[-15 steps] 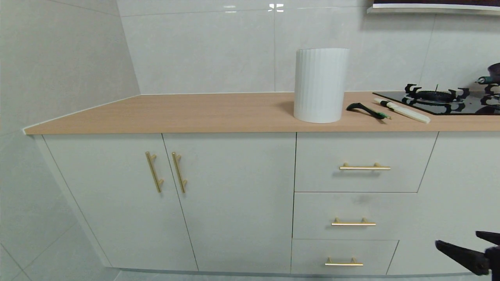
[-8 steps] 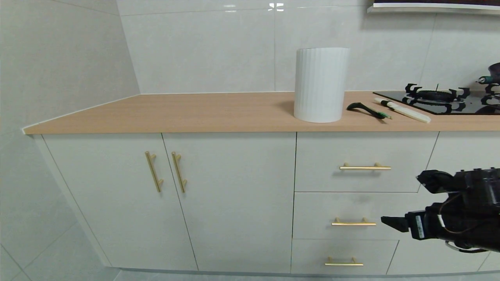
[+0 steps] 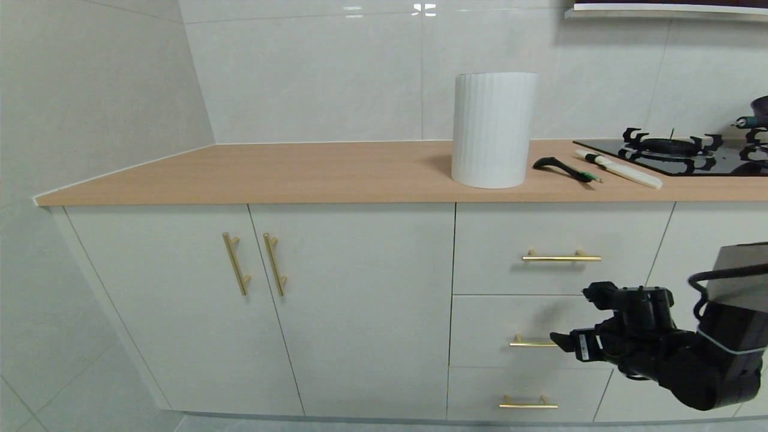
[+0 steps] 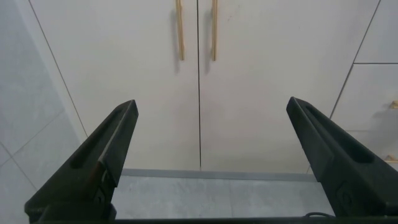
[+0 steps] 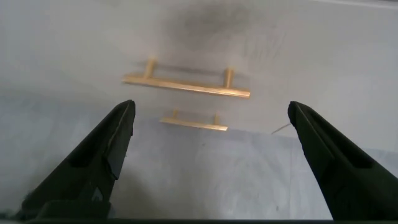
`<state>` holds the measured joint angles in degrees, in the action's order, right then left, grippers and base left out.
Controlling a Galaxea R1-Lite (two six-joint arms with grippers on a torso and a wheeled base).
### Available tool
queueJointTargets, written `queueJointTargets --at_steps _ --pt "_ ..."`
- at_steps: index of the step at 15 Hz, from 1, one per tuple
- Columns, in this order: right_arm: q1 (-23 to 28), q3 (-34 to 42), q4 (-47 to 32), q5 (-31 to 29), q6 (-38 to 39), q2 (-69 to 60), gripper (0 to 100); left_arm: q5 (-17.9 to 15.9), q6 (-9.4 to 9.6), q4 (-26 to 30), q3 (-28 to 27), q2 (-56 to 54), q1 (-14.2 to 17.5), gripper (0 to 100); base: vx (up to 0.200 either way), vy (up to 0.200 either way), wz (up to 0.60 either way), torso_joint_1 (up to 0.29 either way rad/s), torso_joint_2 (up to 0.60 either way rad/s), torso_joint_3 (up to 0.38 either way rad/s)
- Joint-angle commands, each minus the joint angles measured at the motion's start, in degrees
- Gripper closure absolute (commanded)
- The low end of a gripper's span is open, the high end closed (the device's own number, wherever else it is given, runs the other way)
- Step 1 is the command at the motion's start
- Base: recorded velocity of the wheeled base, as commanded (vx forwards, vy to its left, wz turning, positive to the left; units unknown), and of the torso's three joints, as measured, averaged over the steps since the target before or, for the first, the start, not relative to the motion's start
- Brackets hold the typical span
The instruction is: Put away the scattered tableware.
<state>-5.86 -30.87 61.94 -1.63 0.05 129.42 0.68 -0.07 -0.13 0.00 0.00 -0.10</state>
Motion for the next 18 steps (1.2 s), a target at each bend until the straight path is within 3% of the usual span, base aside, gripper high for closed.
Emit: queueJointTargets --at_steps 1,5,8,18 --pt "-0.2 -2.7 3.1 -1.4 0.0 9.9 0 0.0 -0.01 0.0 0.0 0.0 0.0 0 0.000 0.000 0.00 0.000 0.00 0.000" --pt "-0.3 -7.9 2.3 -2.1 2.7 10.2 0 0.0 -0.01 0.0 0.0 0.0 0.0 0 0.000 0.000 0.00 0.000 0.00 0.000" --pt "-1.1 -12.6 -4.3 -2.8 2.8 10.5 0 0.0 -0.01 0.0 0.0 0.0 0.0 0 0.000 0.000 0.00 0.000 0.00 0.000" --pt "-1.1 -14.5 -6.7 -5.7 2.7 13.7 0 0.0 -0.01 0.0 0.0 0.0 0.0 0 0.000 0.000 0.00 0.000 0.00 0.000"
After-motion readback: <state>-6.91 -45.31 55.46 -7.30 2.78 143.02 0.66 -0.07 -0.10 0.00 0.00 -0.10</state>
